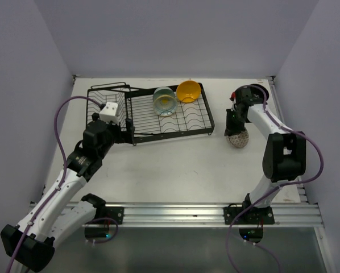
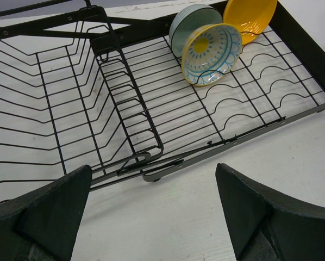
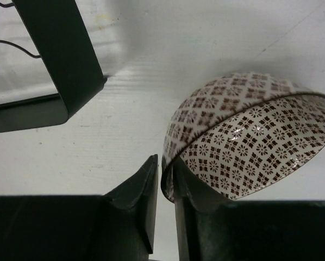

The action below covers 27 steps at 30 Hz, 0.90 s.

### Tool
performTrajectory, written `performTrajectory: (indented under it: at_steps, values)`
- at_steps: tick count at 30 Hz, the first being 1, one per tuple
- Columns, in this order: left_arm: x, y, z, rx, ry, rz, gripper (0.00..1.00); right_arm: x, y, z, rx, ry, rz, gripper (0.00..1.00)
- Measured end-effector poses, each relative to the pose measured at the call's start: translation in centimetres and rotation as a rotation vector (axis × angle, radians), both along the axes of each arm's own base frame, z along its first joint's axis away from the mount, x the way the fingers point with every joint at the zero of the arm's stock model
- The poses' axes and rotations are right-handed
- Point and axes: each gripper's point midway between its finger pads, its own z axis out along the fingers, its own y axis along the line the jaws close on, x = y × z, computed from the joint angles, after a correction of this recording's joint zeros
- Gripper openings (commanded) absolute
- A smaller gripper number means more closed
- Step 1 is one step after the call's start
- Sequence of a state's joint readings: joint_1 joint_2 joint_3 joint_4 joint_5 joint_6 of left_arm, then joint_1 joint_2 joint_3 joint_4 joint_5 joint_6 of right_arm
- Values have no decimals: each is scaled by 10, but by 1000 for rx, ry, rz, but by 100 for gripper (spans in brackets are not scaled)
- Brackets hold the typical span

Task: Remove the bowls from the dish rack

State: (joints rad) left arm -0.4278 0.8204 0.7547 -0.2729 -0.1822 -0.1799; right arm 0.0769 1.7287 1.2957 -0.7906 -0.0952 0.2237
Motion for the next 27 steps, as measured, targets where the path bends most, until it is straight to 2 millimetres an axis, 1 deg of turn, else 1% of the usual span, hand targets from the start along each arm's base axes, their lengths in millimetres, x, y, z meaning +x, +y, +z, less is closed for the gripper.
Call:
performTrajectory:
  at_steps: [2,6,7,11,15,18,21,25,27]
  values:
    - [0,0,0,1,0,0,100,3,2,-1,-10,-7,8,32]
    - [0,0,0,1,1,0,100,8,1,-3,-26,-15,3,40]
    - [0,0,0,1,1,0,100,8,0,-3,-28,-17,1,43]
    - [0,0,0,1,2,0,100,13,1,3,-27,-33,0,49]
    - [0,0,0,1,2,0,100,25,3,16,-15,-76,2,54]
    - [0,0,-1,2,2,0,100,32,7,27,6,-105,1,55]
    - [0,0,-1,2,3,0,100,37,12,43,36,-147,-5,55]
    - [0,0,-1,2,4,0,100,49,26,75,99,-260,-29,56]
    - [-1,0,-1,2,4,0,100,60,44,97,150,-351,-38,60]
